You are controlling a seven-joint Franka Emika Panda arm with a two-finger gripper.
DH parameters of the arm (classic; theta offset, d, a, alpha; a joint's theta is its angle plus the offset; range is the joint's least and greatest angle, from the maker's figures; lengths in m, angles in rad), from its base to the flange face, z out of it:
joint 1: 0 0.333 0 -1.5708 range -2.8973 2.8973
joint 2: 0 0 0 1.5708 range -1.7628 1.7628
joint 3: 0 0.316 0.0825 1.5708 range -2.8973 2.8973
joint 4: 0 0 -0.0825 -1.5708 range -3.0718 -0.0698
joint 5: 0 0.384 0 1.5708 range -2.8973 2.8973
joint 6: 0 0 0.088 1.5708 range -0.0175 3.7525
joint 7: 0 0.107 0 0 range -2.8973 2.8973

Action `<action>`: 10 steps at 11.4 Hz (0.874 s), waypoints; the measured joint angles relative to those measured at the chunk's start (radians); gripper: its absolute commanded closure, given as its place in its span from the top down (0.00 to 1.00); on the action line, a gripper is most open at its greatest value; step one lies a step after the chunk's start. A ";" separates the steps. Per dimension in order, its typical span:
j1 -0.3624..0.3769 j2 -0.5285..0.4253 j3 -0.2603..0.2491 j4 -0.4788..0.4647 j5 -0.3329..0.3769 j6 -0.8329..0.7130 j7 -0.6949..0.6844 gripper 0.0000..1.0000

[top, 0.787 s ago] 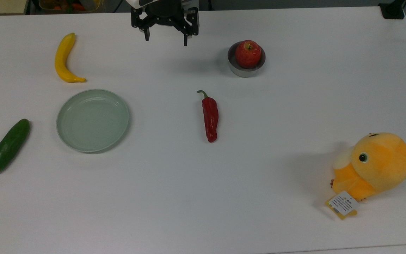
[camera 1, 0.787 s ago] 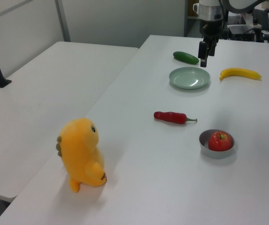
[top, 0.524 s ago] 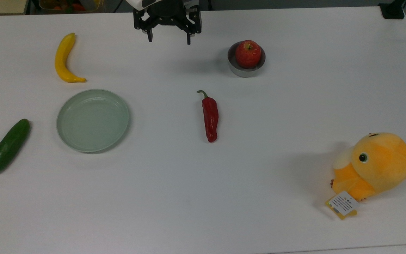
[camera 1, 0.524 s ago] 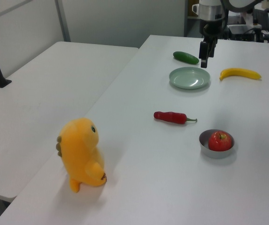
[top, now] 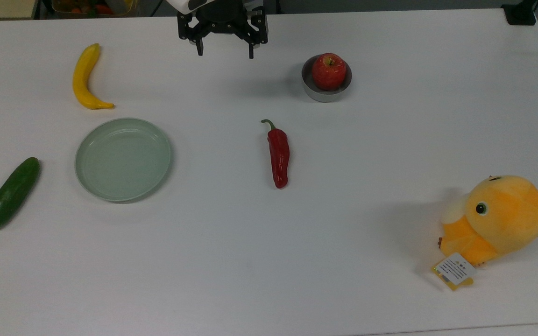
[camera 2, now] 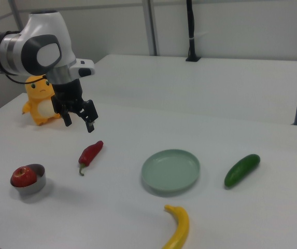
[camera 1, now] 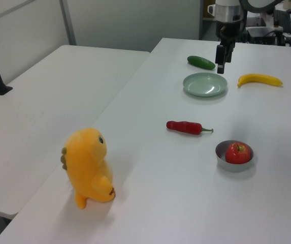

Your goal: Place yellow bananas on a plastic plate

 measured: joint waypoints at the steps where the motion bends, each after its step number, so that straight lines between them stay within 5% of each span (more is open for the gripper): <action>1: 0.000 0.000 0.000 -0.001 0.000 0.000 -0.001 1.00; 6: -0.018 0.001 -0.001 -0.047 -0.012 0.000 -0.016 1.00; 10: -0.140 0.000 -0.015 -0.147 -0.163 0.099 -0.031 1.00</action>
